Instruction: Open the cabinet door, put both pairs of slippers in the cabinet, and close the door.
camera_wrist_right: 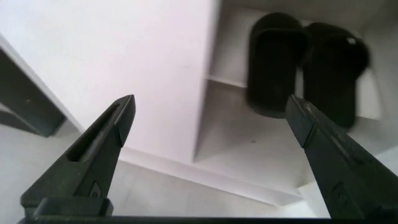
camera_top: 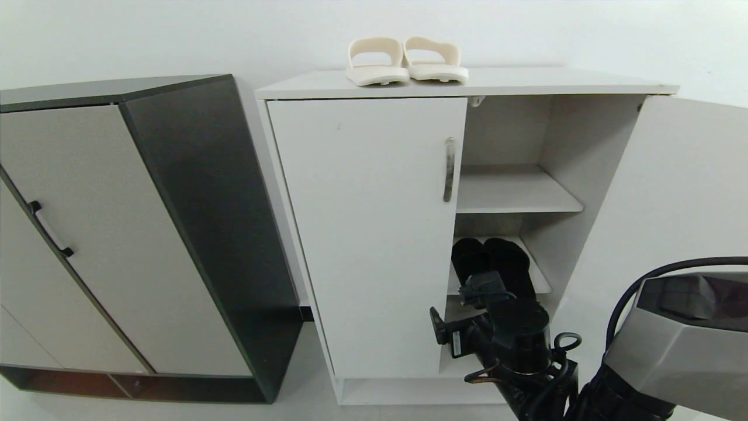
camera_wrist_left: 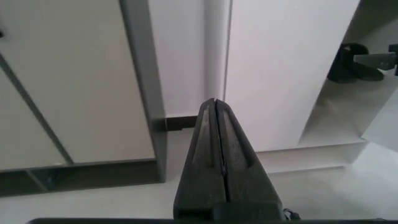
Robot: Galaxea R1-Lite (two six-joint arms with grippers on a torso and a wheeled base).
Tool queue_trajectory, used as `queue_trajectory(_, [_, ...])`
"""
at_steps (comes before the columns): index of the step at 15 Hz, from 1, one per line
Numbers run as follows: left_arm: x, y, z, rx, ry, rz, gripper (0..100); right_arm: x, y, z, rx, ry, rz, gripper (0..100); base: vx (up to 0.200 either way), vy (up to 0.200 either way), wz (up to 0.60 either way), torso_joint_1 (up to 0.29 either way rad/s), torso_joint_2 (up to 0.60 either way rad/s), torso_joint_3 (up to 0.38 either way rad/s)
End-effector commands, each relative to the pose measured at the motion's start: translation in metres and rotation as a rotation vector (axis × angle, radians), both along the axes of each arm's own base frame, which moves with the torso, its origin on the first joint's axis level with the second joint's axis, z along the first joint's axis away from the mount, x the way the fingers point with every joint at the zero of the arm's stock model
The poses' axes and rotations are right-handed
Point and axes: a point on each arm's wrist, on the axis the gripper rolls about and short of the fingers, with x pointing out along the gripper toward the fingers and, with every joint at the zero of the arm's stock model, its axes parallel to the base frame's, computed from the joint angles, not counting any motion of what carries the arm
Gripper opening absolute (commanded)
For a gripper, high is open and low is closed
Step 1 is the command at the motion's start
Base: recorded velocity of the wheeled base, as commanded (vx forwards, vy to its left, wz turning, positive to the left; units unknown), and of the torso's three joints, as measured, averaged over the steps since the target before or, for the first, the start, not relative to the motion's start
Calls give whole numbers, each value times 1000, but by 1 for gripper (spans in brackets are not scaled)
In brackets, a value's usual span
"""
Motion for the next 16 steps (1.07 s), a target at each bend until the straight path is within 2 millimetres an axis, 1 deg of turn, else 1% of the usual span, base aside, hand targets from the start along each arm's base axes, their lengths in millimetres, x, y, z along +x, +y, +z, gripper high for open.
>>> queue_trajectory(1, [0, 0, 0, 0, 1, 2, 0, 0, 0, -1, -8, 2, 2, 100, 0, 0, 0, 0, 0, 0])
queue_trajectory(16, [0, 0, 0, 0, 1, 0, 0, -3, -1, -3, -6, -16, 42, 100, 0, 0, 0, 0, 0, 0])
